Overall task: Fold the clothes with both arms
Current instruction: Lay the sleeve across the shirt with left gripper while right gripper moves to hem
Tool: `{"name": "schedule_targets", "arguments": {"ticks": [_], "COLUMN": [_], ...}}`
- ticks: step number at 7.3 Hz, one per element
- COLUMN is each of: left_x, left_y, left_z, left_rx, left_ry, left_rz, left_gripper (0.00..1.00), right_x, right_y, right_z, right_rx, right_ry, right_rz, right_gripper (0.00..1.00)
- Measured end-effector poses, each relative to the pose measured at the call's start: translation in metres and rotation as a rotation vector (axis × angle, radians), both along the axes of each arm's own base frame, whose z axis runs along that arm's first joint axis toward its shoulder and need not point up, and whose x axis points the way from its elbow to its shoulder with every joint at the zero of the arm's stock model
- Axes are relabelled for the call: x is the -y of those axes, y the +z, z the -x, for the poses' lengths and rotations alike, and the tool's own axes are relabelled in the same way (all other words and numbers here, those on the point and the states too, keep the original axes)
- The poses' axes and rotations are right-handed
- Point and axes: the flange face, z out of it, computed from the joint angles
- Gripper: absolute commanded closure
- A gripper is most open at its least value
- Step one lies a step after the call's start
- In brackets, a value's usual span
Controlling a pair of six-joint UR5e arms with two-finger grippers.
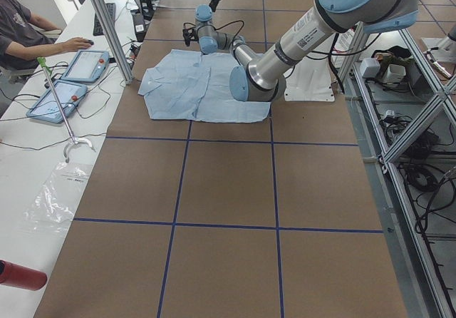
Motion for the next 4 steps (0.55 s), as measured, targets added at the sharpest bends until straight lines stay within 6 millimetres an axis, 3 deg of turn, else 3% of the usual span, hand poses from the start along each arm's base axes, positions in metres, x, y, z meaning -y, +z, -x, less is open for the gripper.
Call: {"name": "schedule_targets", "arguments": {"ticks": [1,2,4], "left_x": [-0.006,-0.018,-0.045], "left_y": [-0.006,-0.004,0.035], "left_z": [0.008,0.025,0.066], "left_rx": [-0.019,-0.040,-0.061], "left_ry": [0.000,0.003,0.021], "left_rz": [-0.011,-0.023,-0.036], "left_gripper": [0.20,0.20,0.20], "right_x": [-0.019,-0.048,-0.135], "right_y": [-0.009,-0.025,-0.042], "right_z": [0.015,0.044,0.115], "right_rx": [0.040,0.082,0.108], "right_ry": [-0.023,-0.016,0.041], "right_rz": [0.023,0.063,0.142], "right_gripper": [0.00,0.00,0.05]}}
